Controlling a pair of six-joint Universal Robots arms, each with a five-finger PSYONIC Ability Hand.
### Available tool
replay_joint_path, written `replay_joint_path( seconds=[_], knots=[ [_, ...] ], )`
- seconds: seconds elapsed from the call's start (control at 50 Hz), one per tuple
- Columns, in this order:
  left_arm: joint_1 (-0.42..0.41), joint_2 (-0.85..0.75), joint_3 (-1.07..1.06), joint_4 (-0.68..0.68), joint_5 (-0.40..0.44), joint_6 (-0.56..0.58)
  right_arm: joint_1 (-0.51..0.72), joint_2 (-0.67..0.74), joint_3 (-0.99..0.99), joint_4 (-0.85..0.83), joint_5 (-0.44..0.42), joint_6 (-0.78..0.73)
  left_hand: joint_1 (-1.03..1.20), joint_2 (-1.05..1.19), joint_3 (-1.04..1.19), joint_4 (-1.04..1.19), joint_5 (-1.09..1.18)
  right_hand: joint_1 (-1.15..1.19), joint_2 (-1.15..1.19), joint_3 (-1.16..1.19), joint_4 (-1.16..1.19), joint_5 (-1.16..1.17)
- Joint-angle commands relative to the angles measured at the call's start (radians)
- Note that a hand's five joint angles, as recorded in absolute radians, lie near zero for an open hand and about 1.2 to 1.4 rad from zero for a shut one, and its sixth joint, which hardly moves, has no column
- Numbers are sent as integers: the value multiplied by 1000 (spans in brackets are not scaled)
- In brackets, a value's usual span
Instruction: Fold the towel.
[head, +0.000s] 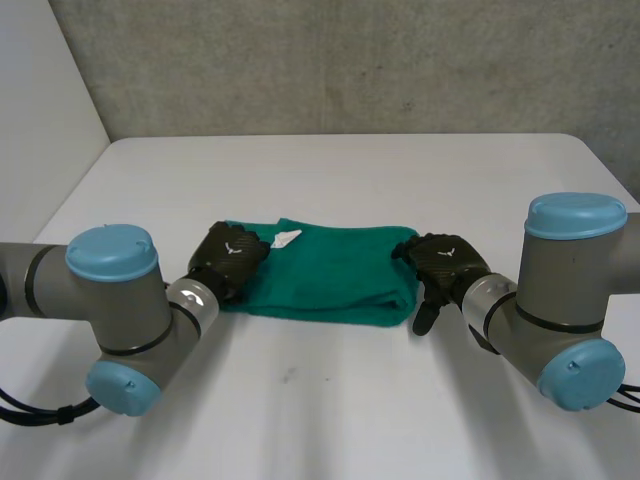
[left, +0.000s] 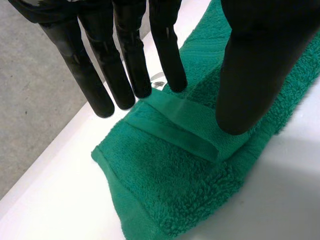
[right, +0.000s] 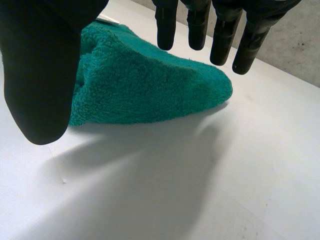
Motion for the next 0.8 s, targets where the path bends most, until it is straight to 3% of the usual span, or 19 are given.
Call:
replay_joint_path(
  seconds=[0.02, 0.16, 0.32, 0.62, 0.72, 0.8],
  knots=[
    [0, -21, 28, -1, 0, 0, 1, -1, -2, 0, 0, 0, 694, 696, 694, 700, 701, -22, -39, -32, -51, -58],
    [8, -35, 66, 0, -35, 26, 4, -3, -5, 0, 0, 0, 713, 715, 713, 719, 720, -22, -39, -32, -51, -58],
    [69, 1, 57, 13, -163, 83, 36, -3, -25, 0, 3, 26, 713, 715, 713, 719, 720, -22, -39, -32, -51, -58],
    [74, 9, -60, 31, -163, 134, 134, 23, -69, -5, 8, 158, 713, 715, 713, 719, 720, -22, -39, -32, -51, -58],
    [73, 24, -72, 40, -163, 137, 154, 45, -72, -31, 11, 157, 503, 505, 503, 508, 510, -21, -39, -31, -50, -57],
    [74, 53, -81, 36, -166, 135, 154, 74, -78, -54, 23, 147, 309, 311, 309, 315, 316, 132, 114, 121, 102, 96]
  ],
)
